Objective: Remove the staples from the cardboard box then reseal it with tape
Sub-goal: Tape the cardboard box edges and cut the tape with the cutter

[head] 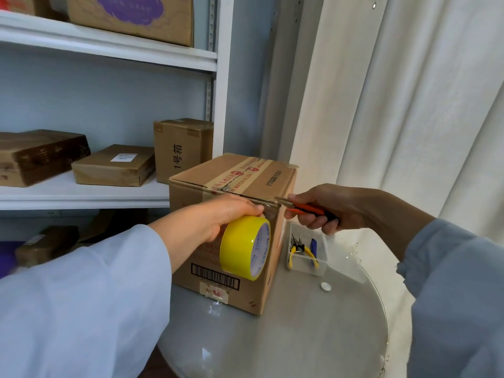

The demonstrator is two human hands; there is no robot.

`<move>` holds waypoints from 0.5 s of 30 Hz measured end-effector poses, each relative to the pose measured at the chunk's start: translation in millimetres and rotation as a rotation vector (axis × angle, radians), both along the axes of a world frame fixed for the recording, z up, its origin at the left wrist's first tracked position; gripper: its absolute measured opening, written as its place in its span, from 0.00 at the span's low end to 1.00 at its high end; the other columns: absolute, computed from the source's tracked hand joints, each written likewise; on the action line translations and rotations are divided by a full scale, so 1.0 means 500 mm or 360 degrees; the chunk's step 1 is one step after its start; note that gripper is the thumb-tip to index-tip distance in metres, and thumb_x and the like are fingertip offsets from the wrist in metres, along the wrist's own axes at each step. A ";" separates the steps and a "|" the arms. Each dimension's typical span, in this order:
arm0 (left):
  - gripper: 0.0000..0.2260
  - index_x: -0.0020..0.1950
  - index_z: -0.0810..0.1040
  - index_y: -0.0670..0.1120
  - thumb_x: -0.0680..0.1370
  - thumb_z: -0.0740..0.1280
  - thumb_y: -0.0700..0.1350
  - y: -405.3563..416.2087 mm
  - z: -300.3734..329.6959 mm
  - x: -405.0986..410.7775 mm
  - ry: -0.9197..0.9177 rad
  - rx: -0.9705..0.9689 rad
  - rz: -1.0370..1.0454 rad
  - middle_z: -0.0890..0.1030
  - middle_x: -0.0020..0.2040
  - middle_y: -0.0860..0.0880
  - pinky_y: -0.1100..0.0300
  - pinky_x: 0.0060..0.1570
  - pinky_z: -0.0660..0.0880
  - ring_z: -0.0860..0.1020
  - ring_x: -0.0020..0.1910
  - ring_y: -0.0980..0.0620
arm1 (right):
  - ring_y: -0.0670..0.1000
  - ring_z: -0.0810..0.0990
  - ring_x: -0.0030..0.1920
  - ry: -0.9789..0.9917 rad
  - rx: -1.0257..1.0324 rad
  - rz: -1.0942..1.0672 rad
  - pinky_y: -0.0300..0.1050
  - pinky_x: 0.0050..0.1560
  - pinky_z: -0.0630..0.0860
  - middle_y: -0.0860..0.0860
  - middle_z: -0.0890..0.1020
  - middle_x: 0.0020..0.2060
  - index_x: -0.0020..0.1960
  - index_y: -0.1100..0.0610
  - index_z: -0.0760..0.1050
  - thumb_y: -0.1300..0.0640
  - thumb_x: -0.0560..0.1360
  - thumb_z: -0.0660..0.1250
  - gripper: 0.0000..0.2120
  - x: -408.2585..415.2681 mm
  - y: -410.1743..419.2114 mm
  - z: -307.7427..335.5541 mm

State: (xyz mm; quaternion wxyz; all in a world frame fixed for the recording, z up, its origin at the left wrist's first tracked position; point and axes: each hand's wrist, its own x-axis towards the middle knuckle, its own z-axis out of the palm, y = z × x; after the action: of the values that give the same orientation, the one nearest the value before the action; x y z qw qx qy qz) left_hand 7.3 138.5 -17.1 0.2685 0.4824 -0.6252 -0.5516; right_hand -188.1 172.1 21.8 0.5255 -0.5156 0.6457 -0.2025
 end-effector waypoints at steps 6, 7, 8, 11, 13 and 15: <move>0.08 0.40 0.81 0.46 0.77 0.67 0.46 -0.003 0.003 -0.003 0.0048 -0.0067 0.0031 0.81 0.40 0.47 0.57 0.50 0.75 0.78 0.42 0.49 | 0.45 0.62 0.27 0.0374 -0.0726 -0.0274 0.34 0.22 0.59 0.49 0.68 0.30 0.46 0.57 0.77 0.42 0.75 0.66 0.17 0.046 -0.003 0.017; 0.09 0.40 0.80 0.46 0.78 0.66 0.46 -0.003 0.002 -0.006 0.0075 -0.0075 0.0037 0.81 0.39 0.47 0.58 0.48 0.75 0.78 0.41 0.50 | 0.45 0.64 0.28 0.0440 -0.0786 -0.0233 0.34 0.22 0.61 0.49 0.69 0.31 0.44 0.55 0.75 0.44 0.74 0.69 0.14 0.062 -0.006 0.006; 0.10 0.39 0.80 0.45 0.79 0.66 0.45 -0.002 0.002 -0.009 0.0091 -0.0074 0.0037 0.80 0.37 0.47 0.60 0.44 0.75 0.77 0.38 0.51 | 0.46 0.65 0.29 0.0474 -0.0812 -0.0197 0.34 0.22 0.63 0.49 0.69 0.32 0.43 0.54 0.73 0.47 0.74 0.70 0.12 0.073 -0.011 -0.006; 0.12 0.35 0.78 0.45 0.78 0.67 0.44 -0.001 -0.023 0.004 -0.0115 -0.0179 -0.0016 0.78 0.31 0.49 0.65 0.35 0.72 0.74 0.32 0.54 | 0.46 0.65 0.28 0.0483 -0.0821 -0.0179 0.32 0.19 0.62 0.50 0.68 0.30 0.41 0.56 0.71 0.50 0.74 0.71 0.13 0.087 -0.021 -0.035; 0.13 0.34 0.79 0.45 0.78 0.67 0.45 -0.002 -0.044 0.022 -0.0294 -0.0292 -0.0033 0.78 0.32 0.50 0.64 0.38 0.71 0.74 0.33 0.55 | 0.46 0.64 0.28 0.0477 -0.0776 -0.0141 0.34 0.20 0.61 0.50 0.67 0.29 0.42 0.56 0.71 0.49 0.74 0.70 0.12 0.084 -0.023 -0.035; 0.13 0.33 0.80 0.45 0.78 0.67 0.45 -0.010 -0.051 0.046 -0.0288 -0.0335 0.0020 0.79 0.35 0.51 0.62 0.43 0.72 0.76 0.37 0.55 | 0.46 0.64 0.28 0.0491 -0.0728 -0.0052 0.35 0.22 0.61 0.50 0.66 0.29 0.43 0.57 0.72 0.50 0.75 0.69 0.12 0.075 -0.026 -0.027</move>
State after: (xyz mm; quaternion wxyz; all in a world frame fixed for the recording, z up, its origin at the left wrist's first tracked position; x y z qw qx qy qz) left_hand 30.5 133.6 -42.5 0.2637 0.5033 -0.6983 -0.4353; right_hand -150.5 158.9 8.1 0.2875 -0.6351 0.6639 -0.2707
